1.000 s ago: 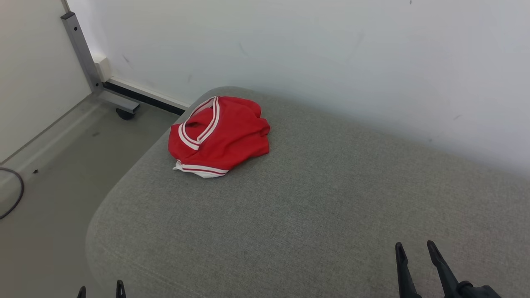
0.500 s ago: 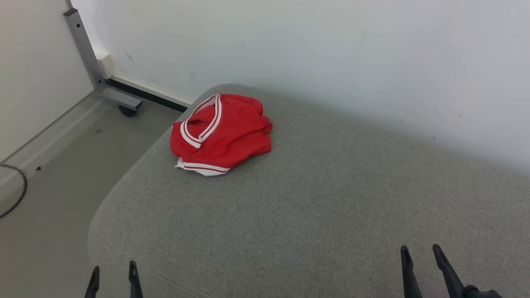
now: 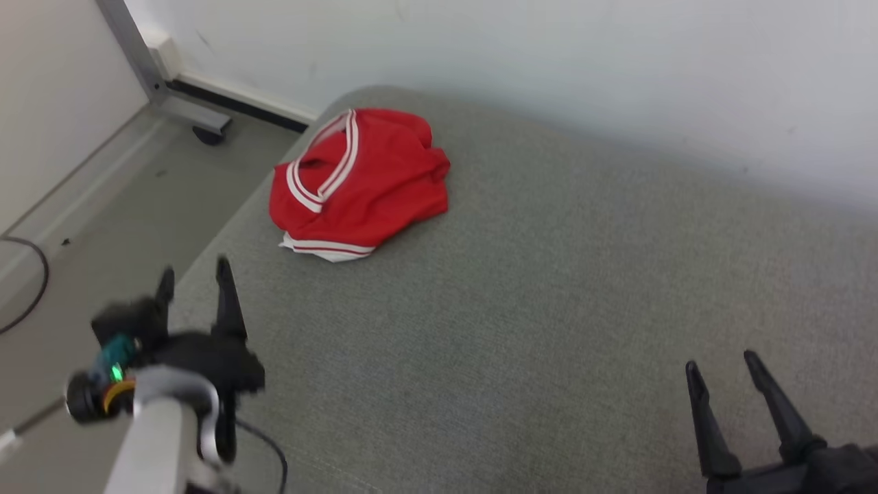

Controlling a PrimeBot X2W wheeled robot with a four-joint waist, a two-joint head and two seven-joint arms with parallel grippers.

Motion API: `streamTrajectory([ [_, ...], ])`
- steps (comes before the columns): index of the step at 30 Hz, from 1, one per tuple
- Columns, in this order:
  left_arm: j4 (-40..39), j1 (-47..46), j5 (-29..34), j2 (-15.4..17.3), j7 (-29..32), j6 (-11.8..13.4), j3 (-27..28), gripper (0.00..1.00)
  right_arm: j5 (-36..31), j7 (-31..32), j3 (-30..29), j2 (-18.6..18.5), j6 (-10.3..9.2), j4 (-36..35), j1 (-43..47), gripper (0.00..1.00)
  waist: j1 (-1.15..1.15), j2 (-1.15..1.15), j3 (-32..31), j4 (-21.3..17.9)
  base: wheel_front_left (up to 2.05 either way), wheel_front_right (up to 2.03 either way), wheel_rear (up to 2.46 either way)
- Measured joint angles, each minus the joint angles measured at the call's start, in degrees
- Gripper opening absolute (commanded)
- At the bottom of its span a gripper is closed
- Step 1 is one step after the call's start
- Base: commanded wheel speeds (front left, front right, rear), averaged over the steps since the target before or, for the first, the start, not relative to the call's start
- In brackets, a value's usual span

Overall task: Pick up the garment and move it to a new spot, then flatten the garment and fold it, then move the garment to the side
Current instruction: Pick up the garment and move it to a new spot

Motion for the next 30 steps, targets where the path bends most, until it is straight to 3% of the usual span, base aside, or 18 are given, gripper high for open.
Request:
streamTrajectory([
  [7, 8.2, -19.4, -6.1, 1.9, 8.5, 0.1, 3.8, 1.0, 0.6, 2.2, 1.9, -6.5, 0.0, -6.3, -4.7, 1.0, 0.01, 0.0, 8.8, -2.7, 0.0, 0.0, 0.0],
  [12, 12.3, -28.0, -10.1, 6.5, 21.4, -0.1, 6.1, 1.0, 0.7, 3.1, 2.4, -8.0, 0.0, -10.0, -5.8, 1.0, 0.02, 0.01, 15.3, -5.8, 0.0, 0.0, 0.0],
  [16, 11.6, -33.5, -11.9, 9.0, 29.9, 1.6, 7.4, 1.0, 0.8, 3.2, 2.6, -8.1, -0.01, -11.6, -6.0, 1.0, 0.02, 0.01, 20.0, -8.3, 0.0, 0.0, 0.0],
  [20, 9.6, -35.9, -12.8, 11.2, 36.3, 4.9, 8.3, 1.0, 1.1, 2.9, 3.9, -8.1, 0.0, -12.1, -6.7, 1.0, 0.02, 0.01, 23.8, -11.0, 0.0, 0.0, 0.0],
  [30, 2.6, -34.7, -13.7, 11.7, 50.4, 10.7, 8.0, 1.0, 1.7, 1.4, 4.7, -7.3, 0.0, -12.3, -8.4, 1.0, 0.01, 0.01, 29.2, -18.7, 0.0, 0.0, 0.0],
])
